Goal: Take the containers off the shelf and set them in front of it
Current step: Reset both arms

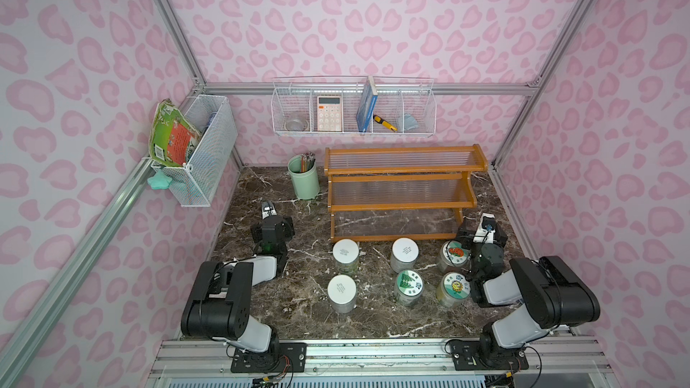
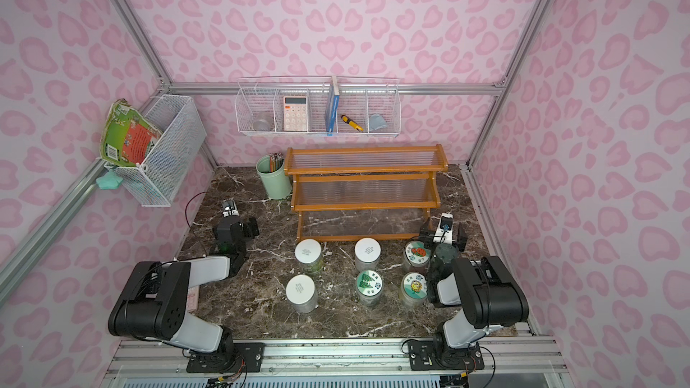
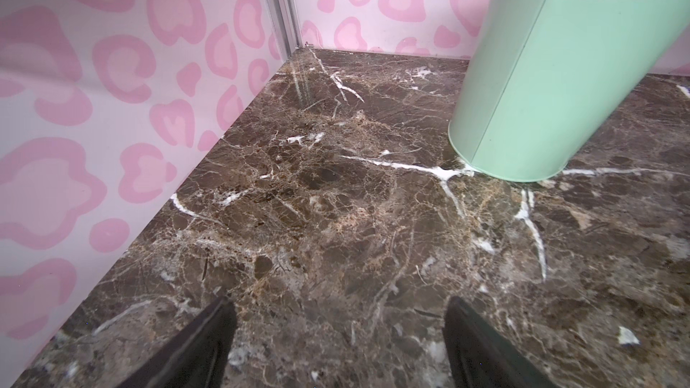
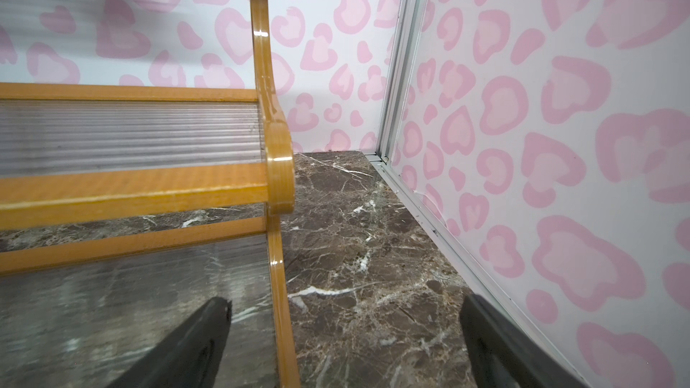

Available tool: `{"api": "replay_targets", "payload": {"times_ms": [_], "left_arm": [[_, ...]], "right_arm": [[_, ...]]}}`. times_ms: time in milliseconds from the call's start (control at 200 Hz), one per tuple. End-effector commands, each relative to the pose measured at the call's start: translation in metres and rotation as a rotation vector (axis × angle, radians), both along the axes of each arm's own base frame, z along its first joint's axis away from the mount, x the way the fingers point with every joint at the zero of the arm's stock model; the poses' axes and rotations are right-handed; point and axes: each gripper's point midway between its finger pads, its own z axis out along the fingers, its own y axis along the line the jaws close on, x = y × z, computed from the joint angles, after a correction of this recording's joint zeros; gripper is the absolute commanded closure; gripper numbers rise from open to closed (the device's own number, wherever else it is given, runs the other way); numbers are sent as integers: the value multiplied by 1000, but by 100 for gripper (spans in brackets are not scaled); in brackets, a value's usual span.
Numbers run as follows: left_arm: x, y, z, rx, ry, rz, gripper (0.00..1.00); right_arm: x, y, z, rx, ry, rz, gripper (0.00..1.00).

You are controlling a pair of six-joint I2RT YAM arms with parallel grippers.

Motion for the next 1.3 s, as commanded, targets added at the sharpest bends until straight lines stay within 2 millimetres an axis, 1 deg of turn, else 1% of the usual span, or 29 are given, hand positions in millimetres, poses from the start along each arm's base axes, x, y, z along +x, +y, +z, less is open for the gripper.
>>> {"api": "replay_targets", "payload": {"times_ms": [0, 1205, 1300], "left_arm": [[1, 0, 0, -3, 2, 0, 10], [2, -1, 0, -5, 5, -2, 9], [2, 0, 0, -4, 5, -1, 9]], "right_arm": [[1, 0, 3, 8, -14, 1, 1], [1, 0, 4, 8, -17, 1, 1], [-4, 4, 6, -1, -33, 26, 1]]}}
